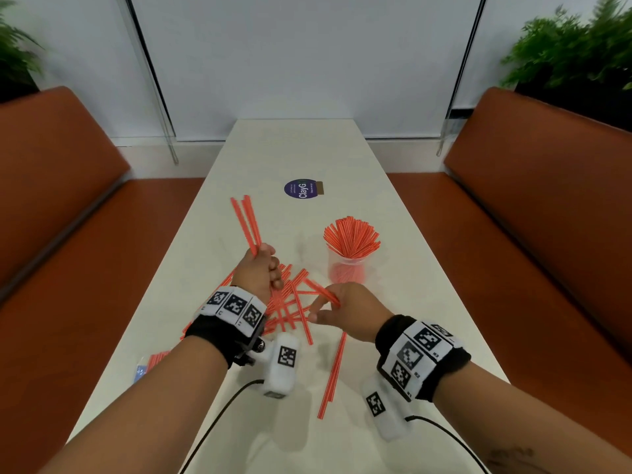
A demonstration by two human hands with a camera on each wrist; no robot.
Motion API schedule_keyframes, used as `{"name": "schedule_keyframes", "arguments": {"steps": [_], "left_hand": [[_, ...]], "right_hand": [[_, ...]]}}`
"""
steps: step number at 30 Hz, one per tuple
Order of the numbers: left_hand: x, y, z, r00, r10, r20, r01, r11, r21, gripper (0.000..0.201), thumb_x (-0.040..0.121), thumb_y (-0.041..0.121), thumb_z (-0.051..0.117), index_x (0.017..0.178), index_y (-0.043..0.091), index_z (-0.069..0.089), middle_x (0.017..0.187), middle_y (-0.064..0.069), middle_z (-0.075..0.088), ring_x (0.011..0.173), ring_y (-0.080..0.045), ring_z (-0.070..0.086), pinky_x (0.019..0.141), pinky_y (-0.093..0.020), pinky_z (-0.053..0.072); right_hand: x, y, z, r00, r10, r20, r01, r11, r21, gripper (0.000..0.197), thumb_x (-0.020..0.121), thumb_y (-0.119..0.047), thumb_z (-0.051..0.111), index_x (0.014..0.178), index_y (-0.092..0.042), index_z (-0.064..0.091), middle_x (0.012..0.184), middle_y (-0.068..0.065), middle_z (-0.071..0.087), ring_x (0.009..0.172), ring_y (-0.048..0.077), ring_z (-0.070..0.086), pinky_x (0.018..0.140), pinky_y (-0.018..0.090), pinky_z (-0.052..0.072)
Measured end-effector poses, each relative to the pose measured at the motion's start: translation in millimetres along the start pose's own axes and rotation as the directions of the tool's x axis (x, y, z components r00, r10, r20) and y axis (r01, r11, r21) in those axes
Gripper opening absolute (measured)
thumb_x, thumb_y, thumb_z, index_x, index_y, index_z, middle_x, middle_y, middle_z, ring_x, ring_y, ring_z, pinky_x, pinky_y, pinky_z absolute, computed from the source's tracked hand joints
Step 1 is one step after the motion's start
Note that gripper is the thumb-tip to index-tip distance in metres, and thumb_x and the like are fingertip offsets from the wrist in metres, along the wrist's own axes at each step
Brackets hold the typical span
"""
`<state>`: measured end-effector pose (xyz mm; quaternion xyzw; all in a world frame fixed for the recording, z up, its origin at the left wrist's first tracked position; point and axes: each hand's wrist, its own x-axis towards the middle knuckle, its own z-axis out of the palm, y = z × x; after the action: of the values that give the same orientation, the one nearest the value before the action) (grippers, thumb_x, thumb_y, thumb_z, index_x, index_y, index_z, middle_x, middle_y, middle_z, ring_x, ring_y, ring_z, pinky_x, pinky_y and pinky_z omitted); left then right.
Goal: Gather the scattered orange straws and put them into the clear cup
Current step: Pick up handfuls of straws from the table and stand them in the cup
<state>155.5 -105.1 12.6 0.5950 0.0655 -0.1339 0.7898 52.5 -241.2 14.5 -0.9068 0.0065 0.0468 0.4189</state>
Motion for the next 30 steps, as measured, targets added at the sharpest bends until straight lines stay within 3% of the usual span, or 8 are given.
{"name": "schedule_keyframes", "arguments": {"steps": [1,3,7,15,20,24,27,30], "left_hand": [[-5,4,2,1.000,-0.006,0.007,0.007,0.989,-0.148,0.030,0.100,0.021,0.031,0.073,0.017,0.041,0.047,0.005,0.036,0.029,-0.003,0.030,0.035,-0.011,0.028],[-10,8,3,0.999,-0.008,0.040,0.021,0.947,-0.320,0.031,0.101,0.022,0.030,0.072,0.016,0.041,0.040,0.008,0.039,0.030,-0.003,0.032,0.035,-0.010,0.030],[-18,8,2,0.998,-0.002,0.068,0.031,0.904,-0.426,0.031,0.100,0.022,0.032,0.073,0.016,0.044,0.042,0.007,0.045,0.033,-0.005,0.038,0.039,-0.013,0.036],[-17,6,-4,0.995,-0.080,-0.065,0.034,0.848,-0.529,0.027,0.100,0.016,0.033,0.077,0.012,0.047,0.056,0.001,0.042,0.035,-0.007,0.040,0.041,-0.016,0.042],[-7,7,-16,0.986,-0.077,-0.149,0.000,0.888,-0.461,0.027,0.100,0.017,0.031,0.080,0.013,0.048,0.056,0.002,0.035,0.030,-0.004,0.031,0.036,-0.013,0.030],[-27,-11,6,0.998,-0.016,0.065,0.032,0.968,-0.249,0.037,0.096,0.042,0.034,0.081,0.013,0.050,0.043,0.008,0.035,0.032,-0.003,0.028,0.034,-0.013,0.026],[-44,-22,26,0.971,0.027,0.237,-0.005,0.996,-0.090,0.060,0.073,0.069,0.037,0.080,0.012,0.054,0.049,0.003,0.035,0.040,-0.008,0.031,0.034,-0.017,0.028],[-47,-19,30,0.969,-0.014,0.245,0.037,0.995,-0.090,0.048,0.087,0.059,0.039,0.074,0.016,0.057,0.058,0.000,0.037,0.042,-0.009,0.028,0.034,-0.016,0.025]], "right_hand": [[0,-6,3,1.000,-0.020,0.024,0.020,1.000,-0.004,0.023,0.082,-0.030,0.068,0.089,-0.008,0.070,0.064,-0.006,0.057,0.054,-0.005,0.051,0.054,0.008,0.035],[0,-14,12,0.996,-0.039,0.074,0.041,0.999,-0.025,0.030,0.085,-0.033,0.064,0.081,-0.004,0.065,0.056,-0.008,0.045,0.046,0.002,0.042,0.048,0.012,0.031],[1,-17,23,0.993,-0.044,0.108,0.051,0.997,-0.060,0.036,0.092,-0.027,0.054,0.057,-0.021,0.049,0.059,-0.005,0.050,0.052,0.008,0.045,0.055,0.017,0.036],[-11,-16,6,0.976,0.042,0.212,-0.023,0.996,-0.091,0.034,0.095,-0.023,0.046,0.062,-0.023,0.052,0.064,-0.009,0.054,0.059,0.008,0.049,0.063,0.020,0.040],[-31,-13,-24,0.972,0.073,0.221,-0.056,0.995,-0.080,0.028,0.095,-0.025,0.048,0.072,-0.016,0.060,0.055,-0.013,0.053,0.045,-0.013,0.049,0.053,0.007,0.034],[-17,-35,-35,0.998,0.005,0.067,-0.006,1.000,0.021,0.029,0.095,-0.024,0.048,0.069,-0.018,0.058,0.056,-0.012,0.047,0.035,-0.008,0.043,0.041,0.005,0.032],[0,-51,-32,1.000,-0.016,-0.003,0.016,0.998,0.058,0.034,0.092,-0.021,0.055,0.059,-0.018,0.056,0.040,-0.012,0.052,0.034,-0.005,0.045,0.044,0.006,0.033],[8,-52,-28,0.996,0.036,-0.087,-0.029,0.997,0.078,0.042,0.086,-0.022,0.065,0.049,-0.018,0.044,0.038,-0.007,0.042,0.030,0.002,0.038,0.036,0.008,0.027]]}}
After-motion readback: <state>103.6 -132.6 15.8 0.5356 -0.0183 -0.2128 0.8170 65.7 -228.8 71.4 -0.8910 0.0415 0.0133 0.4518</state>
